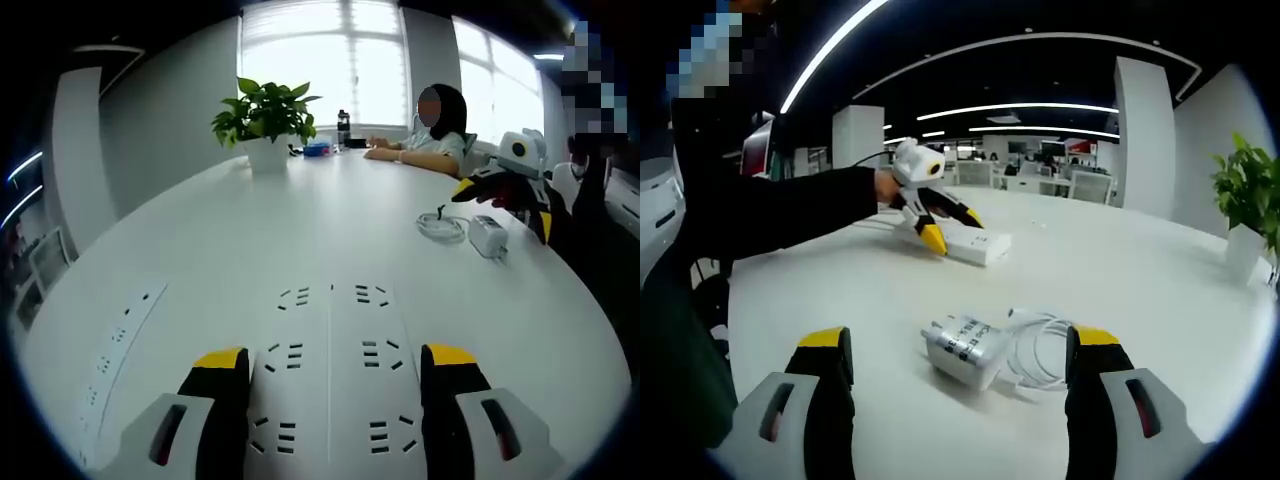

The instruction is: Straighten the power strip on the desk, plug the charger into it

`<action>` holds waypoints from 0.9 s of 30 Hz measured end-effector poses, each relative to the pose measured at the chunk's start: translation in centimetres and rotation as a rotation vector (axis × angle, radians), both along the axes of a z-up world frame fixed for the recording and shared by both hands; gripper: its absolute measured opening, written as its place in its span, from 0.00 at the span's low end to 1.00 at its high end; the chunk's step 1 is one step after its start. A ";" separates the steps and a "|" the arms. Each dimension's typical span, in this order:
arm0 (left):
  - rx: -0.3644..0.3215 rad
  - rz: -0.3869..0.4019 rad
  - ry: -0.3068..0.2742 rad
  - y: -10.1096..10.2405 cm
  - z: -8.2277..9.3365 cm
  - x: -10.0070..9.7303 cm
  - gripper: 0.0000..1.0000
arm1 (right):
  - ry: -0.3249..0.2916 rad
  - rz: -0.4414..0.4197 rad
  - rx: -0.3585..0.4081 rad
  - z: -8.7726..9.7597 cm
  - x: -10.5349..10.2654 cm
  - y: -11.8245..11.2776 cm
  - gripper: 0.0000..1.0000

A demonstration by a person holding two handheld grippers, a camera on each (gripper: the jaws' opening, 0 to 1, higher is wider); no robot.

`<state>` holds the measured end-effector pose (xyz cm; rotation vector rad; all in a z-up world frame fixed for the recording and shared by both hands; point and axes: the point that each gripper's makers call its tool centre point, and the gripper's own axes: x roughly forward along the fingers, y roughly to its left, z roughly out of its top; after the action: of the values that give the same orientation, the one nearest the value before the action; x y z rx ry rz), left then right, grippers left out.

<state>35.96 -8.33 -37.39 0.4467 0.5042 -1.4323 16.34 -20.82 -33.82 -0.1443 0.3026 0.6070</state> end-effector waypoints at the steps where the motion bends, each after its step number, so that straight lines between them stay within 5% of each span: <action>1: 0.001 0.000 0.000 0.0 0.0 0.0 0.69 | 0.000 0.000 0.001 0.0 0.0 0.0 0.87; 27: 0.003 -0.006 -0.006 -2.3 0.0 0.1 0.69 | 0.008 -0.011 0.007 -0.5 -0.2 -0.7 0.87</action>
<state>36.07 -10.62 -37.34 0.4554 0.5003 -1.4360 16.13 -21.50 -34.31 -0.1336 0.3084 0.5976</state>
